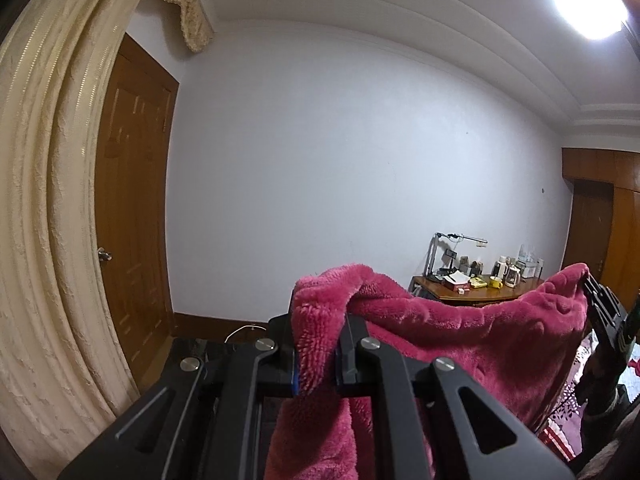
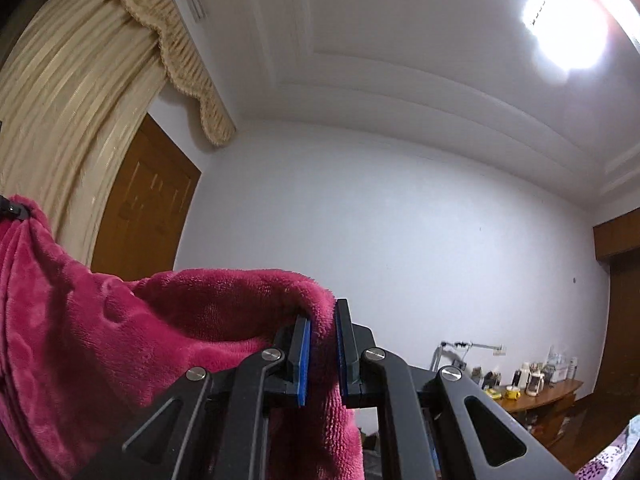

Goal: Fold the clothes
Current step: 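Lift the fleece high with both grippers, holding it spread between them, then lower the fleece onto the bed and open both grippers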

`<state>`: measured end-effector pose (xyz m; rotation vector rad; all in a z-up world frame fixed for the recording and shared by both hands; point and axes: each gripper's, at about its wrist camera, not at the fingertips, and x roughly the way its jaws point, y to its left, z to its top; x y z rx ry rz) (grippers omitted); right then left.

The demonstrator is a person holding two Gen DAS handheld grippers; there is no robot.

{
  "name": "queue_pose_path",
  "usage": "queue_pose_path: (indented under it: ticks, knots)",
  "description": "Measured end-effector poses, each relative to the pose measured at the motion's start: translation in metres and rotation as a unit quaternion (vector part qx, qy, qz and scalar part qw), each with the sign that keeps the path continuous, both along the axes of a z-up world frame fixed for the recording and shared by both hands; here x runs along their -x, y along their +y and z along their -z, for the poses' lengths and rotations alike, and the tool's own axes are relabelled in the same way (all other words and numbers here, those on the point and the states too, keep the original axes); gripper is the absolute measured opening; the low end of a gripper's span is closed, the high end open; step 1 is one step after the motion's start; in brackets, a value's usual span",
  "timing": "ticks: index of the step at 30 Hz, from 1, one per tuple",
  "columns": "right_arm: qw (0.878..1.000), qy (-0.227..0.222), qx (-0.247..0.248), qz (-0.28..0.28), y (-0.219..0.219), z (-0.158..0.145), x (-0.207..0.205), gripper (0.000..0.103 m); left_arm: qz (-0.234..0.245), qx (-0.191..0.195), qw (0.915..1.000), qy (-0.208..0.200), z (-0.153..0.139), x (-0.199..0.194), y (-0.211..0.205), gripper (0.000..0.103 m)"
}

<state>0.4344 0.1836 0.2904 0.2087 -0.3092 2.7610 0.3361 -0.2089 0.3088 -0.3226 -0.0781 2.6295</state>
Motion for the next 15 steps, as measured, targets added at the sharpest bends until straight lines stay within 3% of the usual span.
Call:
queue_pose_path:
  ticks: [7,15]
  knots:
    - [0.998,-0.042,0.011,0.035,0.024,0.008,0.065,0.011,0.032,0.001,0.999,-0.031,0.009,0.063,0.028,0.013]
    - [0.99,-0.1,0.044,0.087,0.05,0.036,0.178,0.011,0.073,0.007,0.9949,-0.069,0.027,0.189,0.087,0.013]
